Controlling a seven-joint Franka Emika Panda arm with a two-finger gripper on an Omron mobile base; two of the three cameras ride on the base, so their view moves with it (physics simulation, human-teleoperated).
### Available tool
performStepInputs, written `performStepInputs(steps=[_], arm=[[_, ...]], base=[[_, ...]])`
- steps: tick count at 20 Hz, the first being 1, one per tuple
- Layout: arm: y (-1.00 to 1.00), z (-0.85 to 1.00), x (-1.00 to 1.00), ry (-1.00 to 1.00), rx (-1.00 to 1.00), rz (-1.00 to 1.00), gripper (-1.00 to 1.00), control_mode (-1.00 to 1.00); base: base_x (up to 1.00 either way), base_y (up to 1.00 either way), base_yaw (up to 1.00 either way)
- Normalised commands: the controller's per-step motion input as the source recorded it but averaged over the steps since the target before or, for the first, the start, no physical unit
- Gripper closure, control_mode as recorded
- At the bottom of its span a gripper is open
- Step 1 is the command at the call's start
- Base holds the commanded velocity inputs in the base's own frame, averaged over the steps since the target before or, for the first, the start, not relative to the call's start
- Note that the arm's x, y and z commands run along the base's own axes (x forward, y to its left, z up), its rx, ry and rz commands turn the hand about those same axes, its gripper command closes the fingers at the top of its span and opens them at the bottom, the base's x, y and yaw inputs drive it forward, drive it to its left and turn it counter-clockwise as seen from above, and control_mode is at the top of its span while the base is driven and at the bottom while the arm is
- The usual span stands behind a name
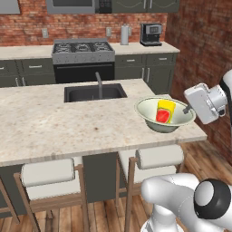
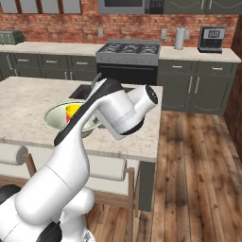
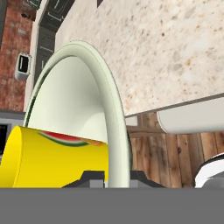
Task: Place the cup inside the bowl on the dining table and move the bowl to any counter.
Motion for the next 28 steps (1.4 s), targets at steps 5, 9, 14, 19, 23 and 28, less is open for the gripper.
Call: performStepInputs(steps=[5, 9, 14, 19, 23, 28], arm=[[0.0, 0.0, 0.0, 0.0, 0.0, 0.0, 1.0, -1.0], [0.0, 0.0, 0.0, 0.0, 0.0, 0.0, 1.0, -1.0], [0.0, 0.0, 0.0, 0.0, 0.0, 0.0, 1.0, 1.0], [0.0, 0.0, 0.0, 0.0, 0.0, 0.0, 1.0, 1.0], [0.0, 0.0, 0.0, 0.0, 0.0, 0.0, 1.0, 1.0], [0.0, 0.0, 0.0, 0.0, 0.0, 0.0, 1.0, 1.0]], base=[[0.0, 0.0, 0.0], [0.0, 0.0, 0.0], [0.0, 0.0, 0.0], [0.0, 0.14, 0.0], [0.0, 0.61, -0.04], [0.0, 0.7, -0.06]])
